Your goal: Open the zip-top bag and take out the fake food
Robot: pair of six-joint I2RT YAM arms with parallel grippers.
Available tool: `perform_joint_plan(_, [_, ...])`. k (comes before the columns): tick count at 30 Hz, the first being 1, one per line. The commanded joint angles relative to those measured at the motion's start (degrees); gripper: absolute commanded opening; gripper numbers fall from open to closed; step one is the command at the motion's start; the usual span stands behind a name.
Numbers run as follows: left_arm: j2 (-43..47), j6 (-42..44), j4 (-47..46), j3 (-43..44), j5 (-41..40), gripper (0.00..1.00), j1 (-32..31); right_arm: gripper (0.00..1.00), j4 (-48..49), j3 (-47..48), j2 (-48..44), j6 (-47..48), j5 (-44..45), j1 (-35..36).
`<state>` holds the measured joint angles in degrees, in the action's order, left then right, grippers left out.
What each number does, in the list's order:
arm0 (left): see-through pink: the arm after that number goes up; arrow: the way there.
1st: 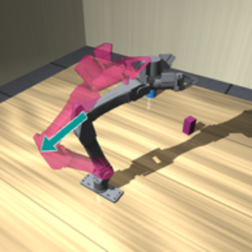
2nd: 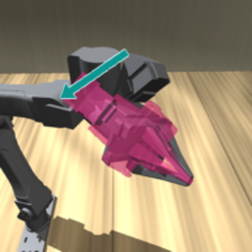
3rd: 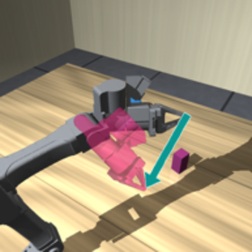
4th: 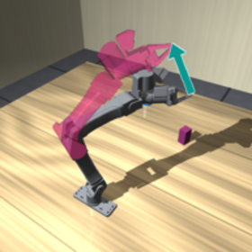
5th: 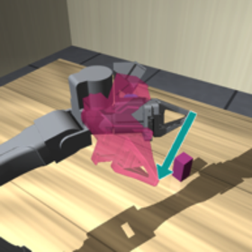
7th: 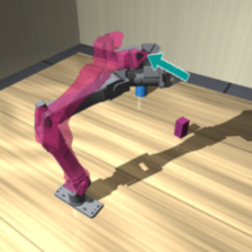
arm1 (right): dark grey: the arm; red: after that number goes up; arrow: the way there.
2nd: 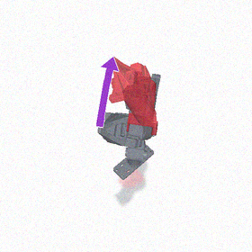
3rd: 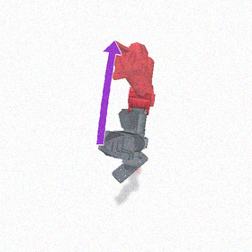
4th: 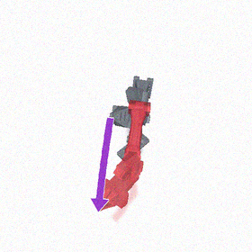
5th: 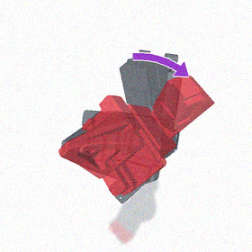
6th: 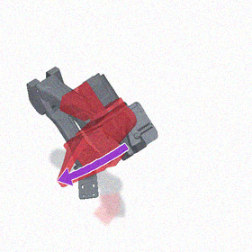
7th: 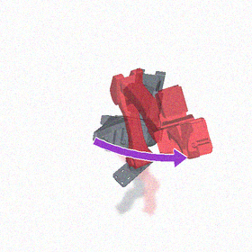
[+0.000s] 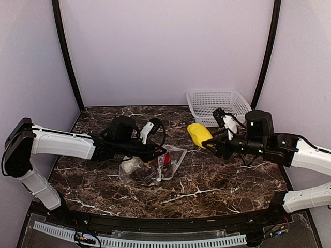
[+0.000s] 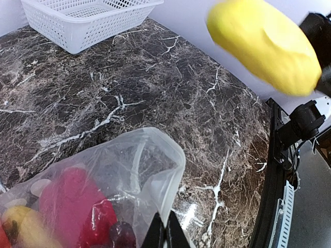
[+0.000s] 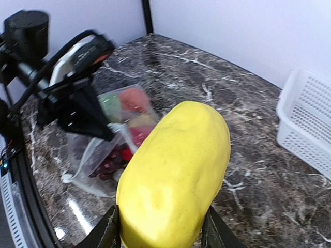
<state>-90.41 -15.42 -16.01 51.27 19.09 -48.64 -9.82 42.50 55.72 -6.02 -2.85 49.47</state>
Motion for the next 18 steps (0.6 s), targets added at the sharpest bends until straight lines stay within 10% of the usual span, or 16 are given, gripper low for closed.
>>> perform_joint_plan(1, [0.5,0.3,0.7,1.0,2.1,0.01,-0.2,0.25,4.3,5.8,4.2,3.2,-2.1,-10.1])
perform_joint_plan(18, [0.3,0.9,-1.9,1.0,4.9,0.01,0.2,0.26,12.7,35.2,43.5,6.3,-17.4,-33.6])
